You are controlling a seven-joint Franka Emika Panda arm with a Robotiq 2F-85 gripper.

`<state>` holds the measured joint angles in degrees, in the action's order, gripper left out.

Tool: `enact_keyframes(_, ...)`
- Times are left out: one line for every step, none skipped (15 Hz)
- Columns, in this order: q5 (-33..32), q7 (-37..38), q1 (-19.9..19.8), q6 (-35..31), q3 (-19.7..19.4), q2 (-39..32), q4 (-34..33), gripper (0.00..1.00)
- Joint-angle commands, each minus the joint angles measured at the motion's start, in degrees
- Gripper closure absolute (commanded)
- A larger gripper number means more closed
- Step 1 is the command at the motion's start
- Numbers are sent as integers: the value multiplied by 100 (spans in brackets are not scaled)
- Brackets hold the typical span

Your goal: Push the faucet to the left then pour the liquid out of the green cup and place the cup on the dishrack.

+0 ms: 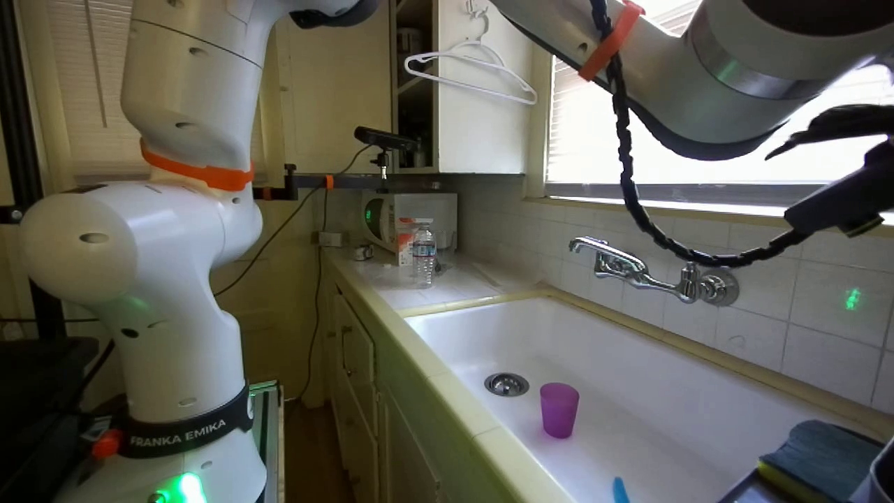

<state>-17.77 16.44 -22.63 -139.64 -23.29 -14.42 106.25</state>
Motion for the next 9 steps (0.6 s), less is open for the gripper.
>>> enact_keyframes(337, -149, -17, 16, -21, -214, -205, 66)
enact_keyframes(361, -151, -13, 30, -23, -232, -227, 66)
enact_keyframes(366, -128, -2, 41, -29, -237, -243, 60)
enact_keyframes(355, -108, 10, 27, -36, -238, -256, 53)
enact_keyframes(334, -97, 24, 34, -41, -223, -256, 45)
enact_keyframes(332, -100, 37, 38, -34, -190, -240, 38)
enact_keyframes(292, -68, 60, 34, -43, -161, -220, 31)
enact_keyframes(269, -63, 84, 23, -38, -124, -191, 23)
enact_keyframes(271, -81, 102, 33, -24, -98, -171, 16)
